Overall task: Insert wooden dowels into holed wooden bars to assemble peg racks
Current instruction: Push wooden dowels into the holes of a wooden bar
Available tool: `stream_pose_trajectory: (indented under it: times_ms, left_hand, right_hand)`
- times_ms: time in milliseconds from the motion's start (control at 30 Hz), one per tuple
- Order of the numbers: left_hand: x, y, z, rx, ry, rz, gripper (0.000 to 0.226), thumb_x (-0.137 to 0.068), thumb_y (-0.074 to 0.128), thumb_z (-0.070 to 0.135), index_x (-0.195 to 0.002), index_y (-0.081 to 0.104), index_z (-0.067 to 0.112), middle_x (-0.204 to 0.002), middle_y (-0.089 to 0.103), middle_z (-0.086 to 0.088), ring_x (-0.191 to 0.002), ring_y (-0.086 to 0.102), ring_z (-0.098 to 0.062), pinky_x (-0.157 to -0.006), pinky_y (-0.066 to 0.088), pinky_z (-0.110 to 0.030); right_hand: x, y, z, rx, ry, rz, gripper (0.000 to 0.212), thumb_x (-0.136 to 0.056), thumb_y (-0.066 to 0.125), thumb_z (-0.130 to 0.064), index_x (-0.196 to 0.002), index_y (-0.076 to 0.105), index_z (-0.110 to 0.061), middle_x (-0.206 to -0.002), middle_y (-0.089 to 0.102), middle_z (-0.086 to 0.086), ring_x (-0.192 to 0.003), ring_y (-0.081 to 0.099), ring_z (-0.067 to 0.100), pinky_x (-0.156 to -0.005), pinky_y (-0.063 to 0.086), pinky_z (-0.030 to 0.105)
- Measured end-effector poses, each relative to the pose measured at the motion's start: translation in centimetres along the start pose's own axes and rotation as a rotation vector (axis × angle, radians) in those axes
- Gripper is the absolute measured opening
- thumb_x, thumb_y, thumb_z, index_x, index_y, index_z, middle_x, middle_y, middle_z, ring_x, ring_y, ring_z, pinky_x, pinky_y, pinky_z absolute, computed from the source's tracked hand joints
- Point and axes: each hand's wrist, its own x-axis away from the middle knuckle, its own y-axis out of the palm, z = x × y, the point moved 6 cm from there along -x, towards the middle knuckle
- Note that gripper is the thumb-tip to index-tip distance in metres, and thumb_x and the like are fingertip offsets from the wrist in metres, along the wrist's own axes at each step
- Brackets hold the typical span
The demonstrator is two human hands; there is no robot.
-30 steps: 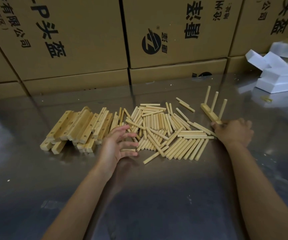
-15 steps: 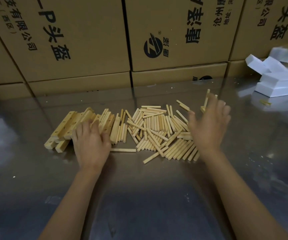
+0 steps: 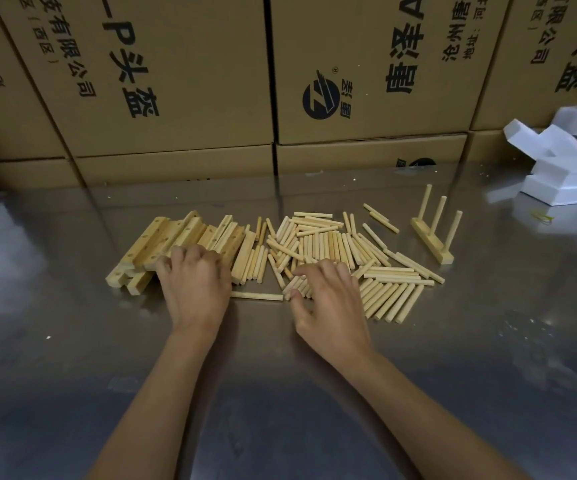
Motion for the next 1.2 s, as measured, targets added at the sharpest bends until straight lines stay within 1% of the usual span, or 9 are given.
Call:
stream_pose_trajectory:
  times_ms: [167,267,367,500,667,833,933,1067,1200]
  left_hand:
    - [-0.3,-0.5,-0.7,0.102,-0.063,0.036,0.02,-0.096,0.057,0.016,-0.097,0.074,0.007,-0.099,0.07,-0.013,-0.099,0.054,-0.034,-0.089,0.031,-0.045]
    - [-0.4,-0.2,-0.8,0.121,-0.049,-0.025,0.025,-0.093,0.062,0.031,-0.106,0.073,0.013,-0.113,0.066,-0.009,-0.111,0.05,-0.031,-0.092,0.029,-0.045]
    - [-0.3,0.8,-0.5,0.035,-0.027,-0.14,0.047,-0.089,0.063,0.05,-0.124,0.066,0.019,-0.126,0.056,-0.005,-0.12,0.041,-0.026,-0.097,0.025,-0.043]
    - [-0.3,0.9,0.1,0.029,0.04,-0.084,0.045,-0.086,0.066,0.05,-0.121,0.067,0.022,-0.125,0.051,-0.006,-0.119,0.04,-0.027,-0.096,0.026,-0.044]
    - [0.3,2.9,1.0,-0.058,0.109,-0.26,0.048,-0.091,0.053,0.058,-0.131,0.061,0.032,-0.157,0.03,-0.006,-0.144,0.018,-0.032,-0.109,0.019,-0.051]
    - [-0.1,3.0,1.0,-0.013,0.023,-0.254,0.038,-0.091,0.062,0.048,-0.117,0.07,0.021,-0.152,0.039,-0.003,-0.144,0.02,-0.029,-0.112,0.018,-0.05]
    - [-0.2,2.6,1.1,-0.018,-0.006,-0.264,0.04,-0.086,0.067,0.054,-0.107,0.073,0.02,-0.15,0.044,-0.002,-0.144,0.021,-0.028,-0.114,0.019,-0.05]
    - [0.1,2.1,0.6,-0.044,-0.004,-0.34,0.045,-0.082,0.062,0.069,-0.079,0.075,0.025,-0.152,0.042,-0.002,-0.145,0.018,-0.028,-0.115,0.015,-0.051]
    - [0.0,0.5,0.5,0.046,-0.035,-0.259,0.043,-0.091,0.059,0.055,-0.085,0.078,0.017,-0.157,0.037,-0.008,-0.15,0.013,-0.03,-0.117,0.012,-0.051]
  right_hand:
    - [-0.3,-0.2,0.7,-0.073,0.051,0.015,0.03,-0.092,0.054,-0.029,-0.12,0.061,-0.023,-0.109,0.055,-0.009,-0.107,0.043,0.012,-0.097,0.037,0.031]
    - [-0.4,-0.2,0.8,-0.098,0.06,0.015,0.029,-0.091,0.055,-0.027,-0.119,0.062,-0.022,-0.109,0.056,-0.009,-0.107,0.043,0.012,-0.097,0.038,0.032]
    - [-0.4,0.0,0.8,-0.109,0.063,0.007,0.028,-0.091,0.055,-0.027,-0.118,0.063,-0.022,-0.107,0.055,-0.009,-0.105,0.043,0.012,-0.095,0.038,0.033]
    - [-0.5,0.0,0.7,-0.128,0.059,0.008,0.026,-0.09,0.055,-0.026,-0.114,0.064,-0.022,-0.101,0.053,-0.01,-0.101,0.042,0.012,-0.092,0.039,0.033]
    - [-0.4,0.1,0.6,-0.145,0.054,0.003,0.024,-0.09,0.055,-0.026,-0.112,0.065,-0.022,-0.099,0.053,-0.01,-0.103,0.042,0.012,-0.094,0.037,0.032]
    - [-0.5,0.4,0.7,-0.151,0.067,-0.013,0.023,-0.09,0.055,-0.025,-0.11,0.065,-0.023,-0.101,0.054,-0.009,-0.103,0.042,0.011,-0.094,0.036,0.032]
    - [-0.5,0.4,0.8,-0.163,0.075,-0.019,0.023,-0.09,0.055,-0.025,-0.11,0.065,-0.024,-0.102,0.054,-0.01,-0.103,0.041,0.01,-0.093,0.035,0.031]
    - [-0.6,0.4,0.7,-0.158,0.072,-0.035,0.024,-0.089,0.055,-0.025,-0.11,0.065,-0.023,-0.102,0.054,-0.01,-0.103,0.041,0.011,-0.093,0.037,0.033]
    - [-0.6,0.3,0.8,-0.166,0.076,-0.03,0.022,-0.089,0.055,-0.025,-0.109,0.065,-0.023,-0.102,0.055,-0.01,-0.104,0.042,0.011,-0.095,0.038,0.035]
